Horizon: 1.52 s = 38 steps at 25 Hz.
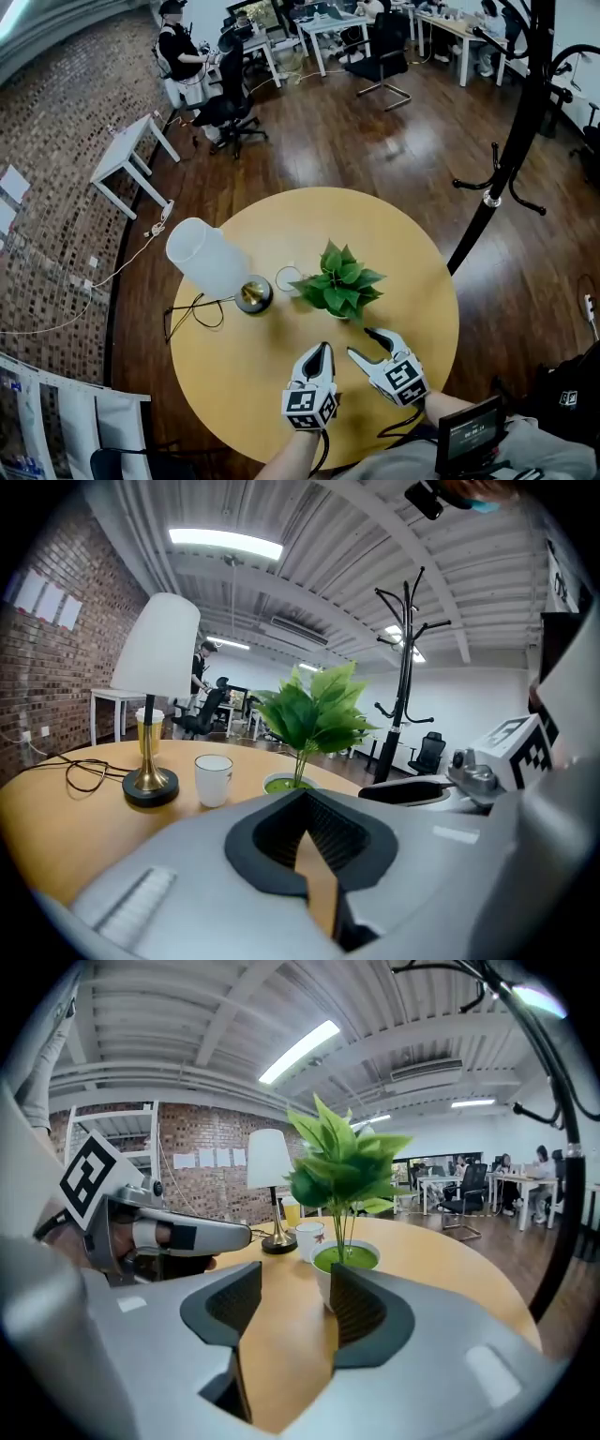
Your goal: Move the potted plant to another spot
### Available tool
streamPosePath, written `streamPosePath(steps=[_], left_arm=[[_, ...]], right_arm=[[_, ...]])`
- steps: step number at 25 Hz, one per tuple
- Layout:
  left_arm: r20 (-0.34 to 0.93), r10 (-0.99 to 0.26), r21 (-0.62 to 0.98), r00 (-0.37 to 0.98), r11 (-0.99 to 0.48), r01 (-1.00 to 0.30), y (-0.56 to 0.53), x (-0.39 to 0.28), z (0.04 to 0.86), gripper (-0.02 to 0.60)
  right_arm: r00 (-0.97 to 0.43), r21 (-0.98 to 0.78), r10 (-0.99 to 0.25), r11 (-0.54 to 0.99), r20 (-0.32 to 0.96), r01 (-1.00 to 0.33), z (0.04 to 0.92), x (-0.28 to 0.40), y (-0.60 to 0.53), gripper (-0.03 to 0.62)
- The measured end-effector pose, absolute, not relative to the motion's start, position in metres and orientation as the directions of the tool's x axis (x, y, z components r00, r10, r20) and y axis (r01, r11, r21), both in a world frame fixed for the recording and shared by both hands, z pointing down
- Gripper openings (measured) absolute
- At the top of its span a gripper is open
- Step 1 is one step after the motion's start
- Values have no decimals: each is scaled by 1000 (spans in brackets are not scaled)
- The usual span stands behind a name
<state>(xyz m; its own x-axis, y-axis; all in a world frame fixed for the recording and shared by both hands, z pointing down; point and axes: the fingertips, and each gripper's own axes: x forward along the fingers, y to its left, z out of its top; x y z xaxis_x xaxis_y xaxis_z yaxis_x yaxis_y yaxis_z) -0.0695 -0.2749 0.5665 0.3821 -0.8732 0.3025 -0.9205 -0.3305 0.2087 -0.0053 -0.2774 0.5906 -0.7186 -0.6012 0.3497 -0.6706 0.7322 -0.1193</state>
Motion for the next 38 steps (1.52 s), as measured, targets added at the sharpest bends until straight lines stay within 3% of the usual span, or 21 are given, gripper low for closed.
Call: streamPosePath(steps=[5, 7, 9, 26, 38], left_arm=[[230, -876, 213, 424, -380, -900, -237, -63, 532, -8], [209, -873, 212, 440, -399, -892, -216, -66, 521, -8], [189, -871, 208, 454, -416, -885, -195, -71, 511, -8], [108, -838, 188, 536, -512, -838, -30, -76, 463, -8], [107, -851, 185, 514, -491, -851, -7, -38, 458, -8]], right_arm=[[-694, -65, -644, 716, 322, -695, 550, -1, -234, 123], [-672, -42, -673, 696, 309, -717, 536, -1, -215, 41], [-664, -35, -685, 688, 298, -725, 526, -7, -194, 8], [-612, -34, -742, 628, 272, -777, 483, -9, -28, 7], [-642, -38, -718, 659, 269, -752, 478, 23, -9, 6]])
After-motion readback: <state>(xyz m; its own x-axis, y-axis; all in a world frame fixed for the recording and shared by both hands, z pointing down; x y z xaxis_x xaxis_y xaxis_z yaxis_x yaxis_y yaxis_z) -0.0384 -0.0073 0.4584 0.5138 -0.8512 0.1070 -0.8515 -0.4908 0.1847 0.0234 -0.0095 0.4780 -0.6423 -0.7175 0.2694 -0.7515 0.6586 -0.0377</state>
